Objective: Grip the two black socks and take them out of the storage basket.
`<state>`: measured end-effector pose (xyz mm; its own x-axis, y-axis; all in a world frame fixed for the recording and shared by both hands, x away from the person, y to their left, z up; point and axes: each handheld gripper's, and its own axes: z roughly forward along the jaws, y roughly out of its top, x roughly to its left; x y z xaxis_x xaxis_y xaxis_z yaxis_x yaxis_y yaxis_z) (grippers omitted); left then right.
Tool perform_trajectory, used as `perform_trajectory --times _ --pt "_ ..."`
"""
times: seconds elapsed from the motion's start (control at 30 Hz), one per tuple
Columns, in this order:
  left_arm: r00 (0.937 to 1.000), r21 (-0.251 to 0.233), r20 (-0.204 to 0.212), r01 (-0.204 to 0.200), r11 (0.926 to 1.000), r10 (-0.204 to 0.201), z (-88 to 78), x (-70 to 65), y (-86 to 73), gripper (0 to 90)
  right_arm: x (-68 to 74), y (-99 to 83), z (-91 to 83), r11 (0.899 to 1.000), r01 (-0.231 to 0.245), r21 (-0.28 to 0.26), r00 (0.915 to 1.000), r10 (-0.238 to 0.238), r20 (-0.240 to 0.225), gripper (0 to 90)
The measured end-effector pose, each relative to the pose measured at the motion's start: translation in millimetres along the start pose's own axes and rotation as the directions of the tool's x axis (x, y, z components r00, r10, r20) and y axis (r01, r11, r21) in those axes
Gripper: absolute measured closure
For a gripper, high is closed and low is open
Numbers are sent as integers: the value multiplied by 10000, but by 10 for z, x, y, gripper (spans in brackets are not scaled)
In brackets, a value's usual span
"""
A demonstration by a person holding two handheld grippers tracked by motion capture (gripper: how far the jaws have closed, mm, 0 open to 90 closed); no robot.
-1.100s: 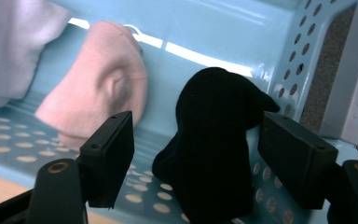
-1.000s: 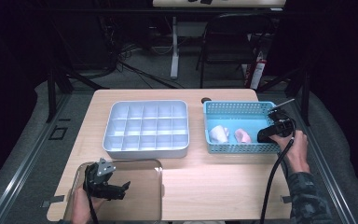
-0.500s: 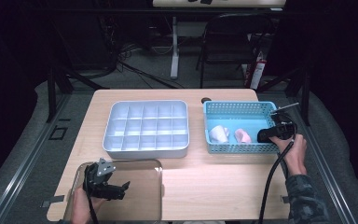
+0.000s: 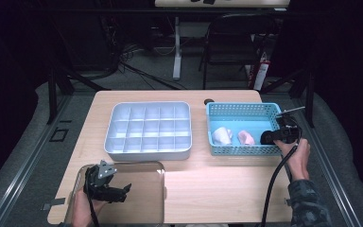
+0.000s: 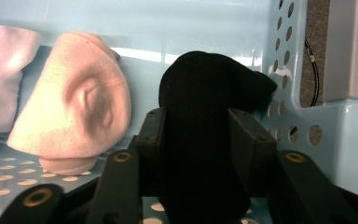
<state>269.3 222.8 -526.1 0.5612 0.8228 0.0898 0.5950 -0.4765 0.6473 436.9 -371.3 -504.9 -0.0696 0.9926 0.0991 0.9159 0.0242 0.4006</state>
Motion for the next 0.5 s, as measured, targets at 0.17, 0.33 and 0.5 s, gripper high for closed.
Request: perform_trajectory --times 0.17,0.33,0.5 --pt "10000 2 -16 0 10000 0 -2 1 -1 1 -8 -7 -6 10000 -13 52 10000 14 -73 661" --pt "10000 33 23 -8 10000 8 -6 3 1 1 -12 -9 -24 10000 -59 -39 9999 58 -157 674" --pt "10000 7 -18 -12 10000 12 -1 -2 0 1 -17 11 -69 10000 87 -8 9999 -87 -127 678"
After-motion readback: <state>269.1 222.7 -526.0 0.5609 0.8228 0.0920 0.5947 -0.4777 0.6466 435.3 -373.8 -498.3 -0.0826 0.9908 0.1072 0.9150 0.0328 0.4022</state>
